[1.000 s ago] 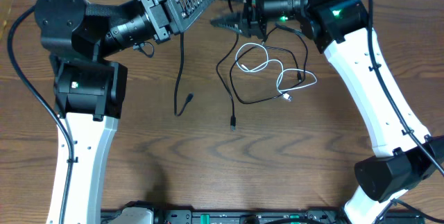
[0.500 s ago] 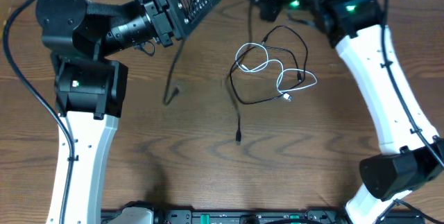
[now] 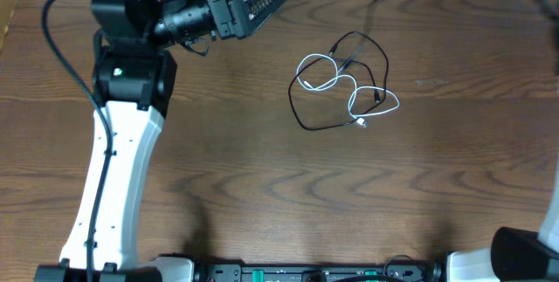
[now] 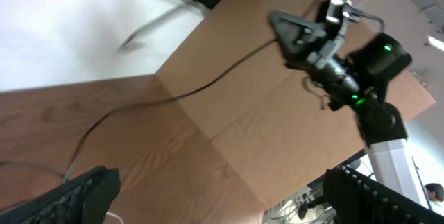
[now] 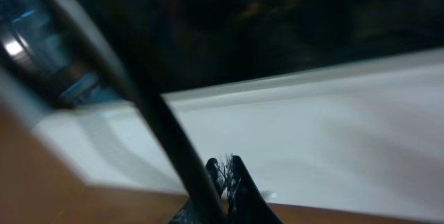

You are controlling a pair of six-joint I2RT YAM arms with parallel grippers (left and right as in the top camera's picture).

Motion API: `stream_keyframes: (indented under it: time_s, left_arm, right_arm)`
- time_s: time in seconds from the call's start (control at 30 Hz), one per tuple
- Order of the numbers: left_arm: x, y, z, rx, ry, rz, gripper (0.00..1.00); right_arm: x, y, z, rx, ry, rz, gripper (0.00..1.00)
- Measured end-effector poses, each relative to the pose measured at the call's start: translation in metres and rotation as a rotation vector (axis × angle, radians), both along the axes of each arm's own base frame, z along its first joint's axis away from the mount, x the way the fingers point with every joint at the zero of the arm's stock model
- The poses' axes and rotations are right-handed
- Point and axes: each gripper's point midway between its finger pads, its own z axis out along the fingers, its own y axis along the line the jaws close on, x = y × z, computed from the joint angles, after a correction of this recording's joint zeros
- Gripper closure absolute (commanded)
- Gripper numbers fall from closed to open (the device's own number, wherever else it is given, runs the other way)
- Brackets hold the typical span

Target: Untangle cables

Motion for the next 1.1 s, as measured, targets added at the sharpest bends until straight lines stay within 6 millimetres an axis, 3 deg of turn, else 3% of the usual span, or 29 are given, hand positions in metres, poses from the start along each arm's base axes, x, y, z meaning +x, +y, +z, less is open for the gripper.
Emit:
stream_keyframes:
  time_s: [0.13, 0.23, 0.33, 0.57, 0.87, 1.0, 1.1]
  left_arm:
    - [0.012, -0.001, -0.017, 0.018, 0.021, 0.001, 0.0]
    - [0.022, 0.0, -0.033, 0.047, 0.056, 0.033, 0.0]
    - [0.036, 0.009, -0.063, 0.121, 0.145, 0.144, 0.0]
    - [0.067, 0.052, -0.14, 0.456, 0.266, 0.544, 0.0]
    - [0.079, 0.093, -0.195, 0.741, 0.326, 0.754, 0.0]
    - [0.08, 0.099, -0.204, 0.778, 0.339, 0.769, 0.0]
    - [0.08, 0.1, -0.205, 0.786, 0.34, 0.774, 0.0]
  right_arm:
    - [-0.004, -0.08, -0.025, 0.063, 0.112, -0.199, 0.99]
    - [-0.007, -0.125, -0.053, 0.091, 0.206, -0.315, 0.99]
    - [-0.009, -0.17, -0.089, 0.101, 0.312, -0.431, 0.99]
    - [-0.001, -0.233, -0.158, 0.052, 0.473, -0.588, 0.99]
    - [0.01, -0.303, -0.255, 0.049, 0.656, -0.725, 0.99]
    - [0.007, -0.322, -0.26, 0.107, 0.633, -0.727, 0.99]
    - [0.003, -0.333, -0.235, 0.128, 0.572, -0.733, 0.99]
